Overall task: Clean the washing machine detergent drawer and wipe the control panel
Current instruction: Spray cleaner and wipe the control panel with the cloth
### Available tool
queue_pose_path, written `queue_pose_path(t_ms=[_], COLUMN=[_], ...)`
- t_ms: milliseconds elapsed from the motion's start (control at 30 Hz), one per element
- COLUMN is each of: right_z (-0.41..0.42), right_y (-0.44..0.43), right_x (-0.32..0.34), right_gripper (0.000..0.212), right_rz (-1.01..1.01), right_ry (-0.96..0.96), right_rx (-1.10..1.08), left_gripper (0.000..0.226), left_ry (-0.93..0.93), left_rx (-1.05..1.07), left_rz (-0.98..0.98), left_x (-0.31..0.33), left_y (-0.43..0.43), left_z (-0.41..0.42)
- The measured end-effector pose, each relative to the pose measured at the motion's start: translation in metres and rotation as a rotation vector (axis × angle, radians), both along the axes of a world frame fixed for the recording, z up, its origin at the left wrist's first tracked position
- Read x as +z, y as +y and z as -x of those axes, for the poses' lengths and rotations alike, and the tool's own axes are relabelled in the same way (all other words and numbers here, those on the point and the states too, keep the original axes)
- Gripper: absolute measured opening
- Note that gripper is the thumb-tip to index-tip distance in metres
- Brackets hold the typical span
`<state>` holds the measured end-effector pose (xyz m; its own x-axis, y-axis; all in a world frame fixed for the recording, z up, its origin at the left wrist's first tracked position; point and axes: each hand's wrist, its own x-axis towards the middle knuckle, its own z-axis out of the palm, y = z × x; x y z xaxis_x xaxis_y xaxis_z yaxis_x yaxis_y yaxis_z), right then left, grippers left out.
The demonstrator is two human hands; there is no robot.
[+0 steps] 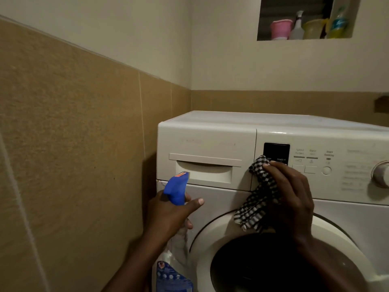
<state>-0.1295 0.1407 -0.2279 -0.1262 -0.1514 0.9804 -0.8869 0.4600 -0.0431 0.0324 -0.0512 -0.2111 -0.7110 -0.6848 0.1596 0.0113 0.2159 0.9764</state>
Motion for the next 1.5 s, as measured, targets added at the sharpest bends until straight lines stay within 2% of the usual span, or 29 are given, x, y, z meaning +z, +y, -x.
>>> queue_pose_path(t_ms=[133, 300, 667, 767, 933, 1033, 1100, 1300, 1500], right_z=[0.0, 0.001, 0.001, -0.007, -0.026, -0.031, -0.035, -0.039, -0.033], right_y=[0.001, 0.0, 0.0, -0.007, -0.034, -0.05, -0.06, -0.08, -0.052], right_x=[0.0, 0.001, 0.001, 0.003, 0.009, 0.014, 0.021, 0.029, 0.019], right_gripper=[0.048, 0.051, 0.086, 0.077, 0.048, 0.023, 0.016, 0.027, 0.043], right_rz=[0.015, 0.012, -0.034, -0.09, -0.116, -0.174, -0.206, -0.346, -0.313], right_ry=[0.018, 0.023, -0.009, 0.006, -0.049, 0.032, 0.071, 0.18, 0.12], right_rx=[0.012, 0.025, 0.029, 0.065, 0.199, 0.2, 0.22, 0.171, 0.092], left_gripper=[0.028, 0.034, 0.03, 0.032, 0.032, 0.032, 0.032, 0.027, 0.023], left_ry=[-0.011, 0.024, 0.025, 0.039, 0.038, 0.028, 0.036, 0.095, 0.082], left_rx=[0.017, -0.008, -0.053, -0.027, -0.002, 0.018, 0.029, 0.077, 0.073], left_rz=[0.07, 0.104, 0.122, 0.083, 0.069, 0.078, 0.071, 0.034, 0.04], left_x=[-0.004, 0.0, -0.001, 0.0, -0.004, -0.004, -0.002, 0.014, 0.021], left_y=[0.006, 0.023, 0.044, 0.036, 0.017, 0.005, 0.001, -0.016, -0.029], left_z=[0.006, 0.015, 0.02, 0.014, 0.002, -0.002, -0.003, -0.008, -0.017])
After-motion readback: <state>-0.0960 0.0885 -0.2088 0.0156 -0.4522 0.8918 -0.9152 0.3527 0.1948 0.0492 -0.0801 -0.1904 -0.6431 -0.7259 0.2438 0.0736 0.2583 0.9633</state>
